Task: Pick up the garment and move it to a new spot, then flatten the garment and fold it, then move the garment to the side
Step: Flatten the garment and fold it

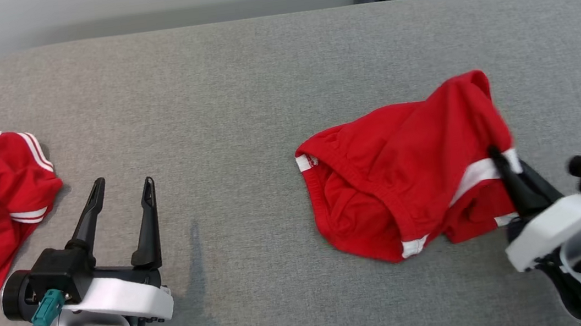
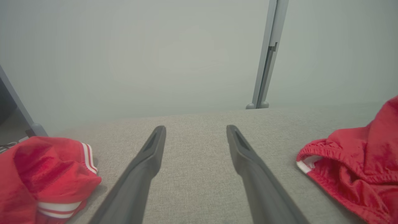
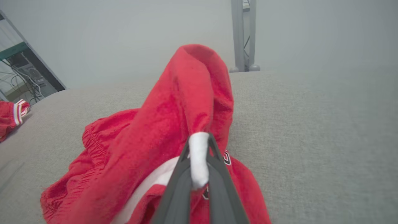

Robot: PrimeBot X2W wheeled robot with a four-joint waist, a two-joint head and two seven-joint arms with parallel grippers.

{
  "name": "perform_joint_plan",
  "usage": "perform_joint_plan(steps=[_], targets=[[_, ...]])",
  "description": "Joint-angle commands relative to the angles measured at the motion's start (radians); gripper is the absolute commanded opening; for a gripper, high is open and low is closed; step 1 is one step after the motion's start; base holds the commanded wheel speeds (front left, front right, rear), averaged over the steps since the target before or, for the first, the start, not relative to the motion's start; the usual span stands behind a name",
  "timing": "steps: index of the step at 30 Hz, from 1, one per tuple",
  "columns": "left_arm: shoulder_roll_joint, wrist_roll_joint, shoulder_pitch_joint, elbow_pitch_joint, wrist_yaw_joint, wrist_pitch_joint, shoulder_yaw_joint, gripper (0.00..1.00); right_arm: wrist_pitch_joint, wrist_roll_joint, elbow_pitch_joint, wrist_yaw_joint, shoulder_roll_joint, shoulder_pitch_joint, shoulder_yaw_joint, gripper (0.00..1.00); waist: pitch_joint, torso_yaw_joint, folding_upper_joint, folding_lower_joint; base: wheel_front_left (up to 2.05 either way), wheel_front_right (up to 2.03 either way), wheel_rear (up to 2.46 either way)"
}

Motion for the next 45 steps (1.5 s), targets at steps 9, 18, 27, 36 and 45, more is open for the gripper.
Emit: perform_joint_plan(steps=[9, 18, 27, 36, 45], targets=[[0.011, -0.006, -0.009, -0.008, 0.008, 0.001, -0.002, 1.0, 0.075, -0.019, -0.184, 0.0, 0.015, 0.135, -0.245, 0.0, 0.005, -0.034, 0.0, 0.0, 0.0, 0.0, 0.0], [0.01, -0.01, -0.029, -0.009, 0.003, 0.003, -0.016, 1.0, 0.166, -0.257, -0.346, 0.0, 0.026, 0.09, -0.162, 0.0, 0.015, -0.024, 0.0, 0.0, 0.0, 0.0, 0.0], [0.001, -0.015, -0.04, 0.001, -0.001, -0.001, -0.029, 1.0, 0.194, -0.236, -0.179, 0.0, 0.019, 0.038, 0.087, 0.0, 0.025, 0.01, 0.0, 0.0, 0.0, 0.0, 0.0], [0.005, -0.021, -0.031, 0.009, 0.009, -0.007, -0.027, 1.0, 0.113, -0.139, -0.1, 0.0, 0.06, 0.037, 0.091, 1.0, 0.016, 0.014, 0.0, 0.0, 0.0, 0.0, 0.0], [0.015, -0.029, 0.0, 0.005, 0.026, -0.007, -0.015, 1.0, 0.061, -0.124, -0.208, 0.0, 0.089, 0.13, -0.048, 1.0, -0.023, -0.008, 0.0, 0.0, 0.0, 0.0, 0.0]])
